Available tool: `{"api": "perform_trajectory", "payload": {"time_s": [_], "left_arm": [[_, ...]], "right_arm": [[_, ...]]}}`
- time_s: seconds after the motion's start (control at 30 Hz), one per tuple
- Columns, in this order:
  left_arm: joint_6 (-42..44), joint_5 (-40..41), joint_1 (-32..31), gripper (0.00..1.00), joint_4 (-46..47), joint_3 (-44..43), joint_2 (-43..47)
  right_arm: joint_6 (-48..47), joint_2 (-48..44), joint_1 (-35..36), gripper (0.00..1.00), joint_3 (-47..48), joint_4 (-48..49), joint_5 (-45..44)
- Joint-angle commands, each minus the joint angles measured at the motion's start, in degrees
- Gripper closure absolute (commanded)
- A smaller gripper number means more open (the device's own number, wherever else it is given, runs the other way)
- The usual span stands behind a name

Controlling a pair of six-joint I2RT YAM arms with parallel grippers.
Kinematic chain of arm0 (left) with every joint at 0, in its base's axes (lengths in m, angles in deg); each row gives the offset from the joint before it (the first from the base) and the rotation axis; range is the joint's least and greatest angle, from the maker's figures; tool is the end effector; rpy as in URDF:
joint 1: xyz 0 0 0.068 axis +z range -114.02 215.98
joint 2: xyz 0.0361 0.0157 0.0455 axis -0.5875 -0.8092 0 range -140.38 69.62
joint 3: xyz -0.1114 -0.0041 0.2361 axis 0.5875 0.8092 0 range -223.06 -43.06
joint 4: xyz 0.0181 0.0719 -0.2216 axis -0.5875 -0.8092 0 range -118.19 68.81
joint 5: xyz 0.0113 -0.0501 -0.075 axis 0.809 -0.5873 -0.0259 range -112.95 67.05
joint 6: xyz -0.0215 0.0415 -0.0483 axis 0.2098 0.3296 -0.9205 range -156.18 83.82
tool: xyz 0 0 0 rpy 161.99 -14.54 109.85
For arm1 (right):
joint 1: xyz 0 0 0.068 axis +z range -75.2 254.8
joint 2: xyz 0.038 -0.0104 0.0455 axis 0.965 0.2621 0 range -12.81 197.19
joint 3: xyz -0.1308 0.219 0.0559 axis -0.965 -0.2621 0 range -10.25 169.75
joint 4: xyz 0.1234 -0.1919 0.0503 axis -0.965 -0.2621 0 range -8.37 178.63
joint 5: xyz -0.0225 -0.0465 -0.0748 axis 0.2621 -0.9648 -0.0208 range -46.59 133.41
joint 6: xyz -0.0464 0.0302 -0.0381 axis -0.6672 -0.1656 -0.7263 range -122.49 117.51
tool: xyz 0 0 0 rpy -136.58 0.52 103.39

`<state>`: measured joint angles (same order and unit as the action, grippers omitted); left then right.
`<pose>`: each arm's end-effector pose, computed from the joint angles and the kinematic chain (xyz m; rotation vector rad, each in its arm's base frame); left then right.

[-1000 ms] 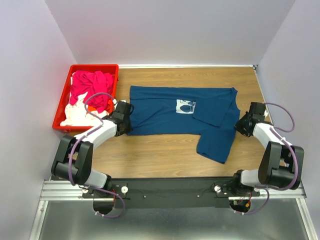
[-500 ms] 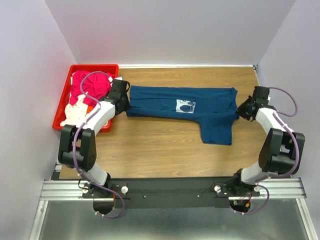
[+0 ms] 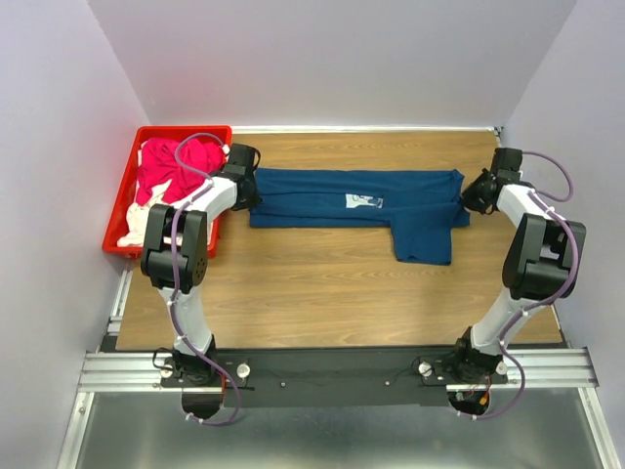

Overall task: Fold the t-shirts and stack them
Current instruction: Fold the tshirt

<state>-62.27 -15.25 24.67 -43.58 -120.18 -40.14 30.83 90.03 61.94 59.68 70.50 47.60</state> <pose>0.3853 -0.0696 0.1809 -0.3770 2.4925 -0.0939 0.3609 -0.0784 0.1935 0.9408 2.2883 0.2444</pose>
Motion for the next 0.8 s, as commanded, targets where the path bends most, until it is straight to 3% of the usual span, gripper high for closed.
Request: {"api": "perform_trajectory", "payload": {"time_s": [0.0, 0.5, 0.57, 0.63, 0.67, 0.77], "left_arm": [[0.51, -0.15, 0.50, 1.00, 0.42, -1.80, -0.55], [2.27, 0.47, 0.50, 1.00, 2.35, -1.89, -3.53], [2.18, 0.64, 0.50, 0.91, 2.27, -1.63, -3.54], [2.00, 0.56, 0.50, 0.72, 2.53, -1.45, -3.01], [1.83, 0.64, 0.50, 0.65, 3.05, -1.10, -1.88], [1.48, 1.52, 0.41, 0.42, 3.32, -0.75, 1.54]], "right_arm": [[-1.59, 2.27, -0.58, 0.99, 1.70, -0.59, -3.21], [-3.61, 7.80, -1.38, 0.95, 2.58, -0.59, -4.55], [-5.10, 7.72, -1.38, 0.85, 2.58, -0.59, -2.88], [-5.55, 6.50, -1.38, 0.72, 2.05, -0.59, -1.82], [-6.07, 4.75, -1.38, 0.60, 1.44, -0.59, -1.81], [-6.95, 0.01, -1.38, 0.48, 0.47, -1.11, -2.25]]}}
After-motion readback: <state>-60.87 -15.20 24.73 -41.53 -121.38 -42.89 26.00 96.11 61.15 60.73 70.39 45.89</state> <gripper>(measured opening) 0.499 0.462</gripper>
